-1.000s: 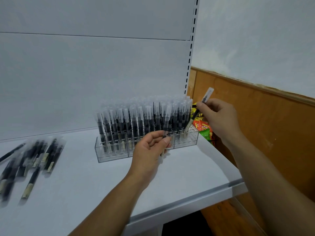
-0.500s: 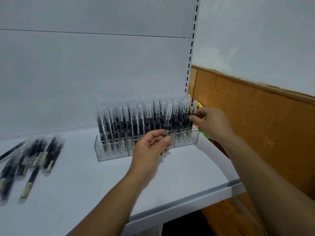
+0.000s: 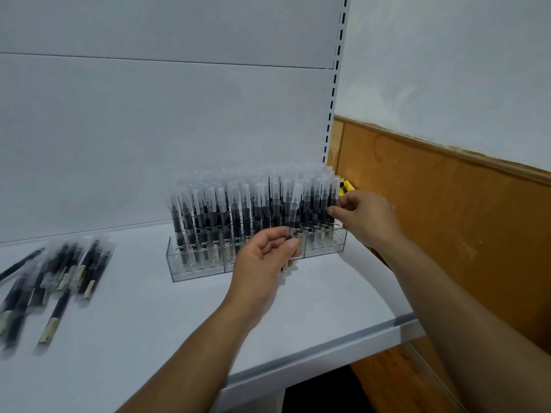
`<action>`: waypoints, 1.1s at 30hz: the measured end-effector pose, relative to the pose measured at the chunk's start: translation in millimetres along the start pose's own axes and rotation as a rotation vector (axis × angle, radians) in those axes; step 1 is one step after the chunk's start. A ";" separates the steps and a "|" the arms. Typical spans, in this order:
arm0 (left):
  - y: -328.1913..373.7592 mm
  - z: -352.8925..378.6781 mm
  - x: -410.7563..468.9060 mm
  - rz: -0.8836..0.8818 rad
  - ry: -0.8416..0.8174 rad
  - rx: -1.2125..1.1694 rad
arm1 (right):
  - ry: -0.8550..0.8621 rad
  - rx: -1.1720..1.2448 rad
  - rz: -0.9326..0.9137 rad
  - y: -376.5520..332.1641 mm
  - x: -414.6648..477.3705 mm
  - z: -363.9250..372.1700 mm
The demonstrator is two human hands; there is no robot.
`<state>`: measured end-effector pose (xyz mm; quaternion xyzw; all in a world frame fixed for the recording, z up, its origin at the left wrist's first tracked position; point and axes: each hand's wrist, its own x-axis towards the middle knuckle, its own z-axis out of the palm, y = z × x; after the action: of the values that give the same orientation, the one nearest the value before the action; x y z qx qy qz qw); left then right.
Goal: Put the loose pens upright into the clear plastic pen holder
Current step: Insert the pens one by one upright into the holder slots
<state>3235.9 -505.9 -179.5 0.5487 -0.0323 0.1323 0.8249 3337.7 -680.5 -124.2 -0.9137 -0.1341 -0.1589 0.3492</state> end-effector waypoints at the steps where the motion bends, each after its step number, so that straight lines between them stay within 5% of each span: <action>1: 0.2 0.2 -0.3 -0.001 0.000 -0.001 | -0.011 0.010 0.006 0.0 0.0 -1.7; 11: 3.2 0.5 -2.4 -0.011 0.007 0.002 | -0.073 0.018 0.036 0.2 -4.6 -5.8; 21: 11.2 5.0 -9.0 -0.014 0.024 0.042 | 0.163 0.057 0.021 0.9 -21.5 -9.6; 25: 12.6 6.7 -10.2 -0.027 0.030 0.038 | 0.128 0.105 0.061 -2.0 -8.9 -11.3; 33: 8.4 3.0 -6.3 -0.027 0.021 0.022 | 0.088 -0.091 0.003 -10.7 10.3 -7.3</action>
<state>3228.0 -506.7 -172.0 0.5568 -0.0147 0.1272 0.8207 3341.9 -676.4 -108.8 -0.9210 -0.1098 -0.2040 0.3132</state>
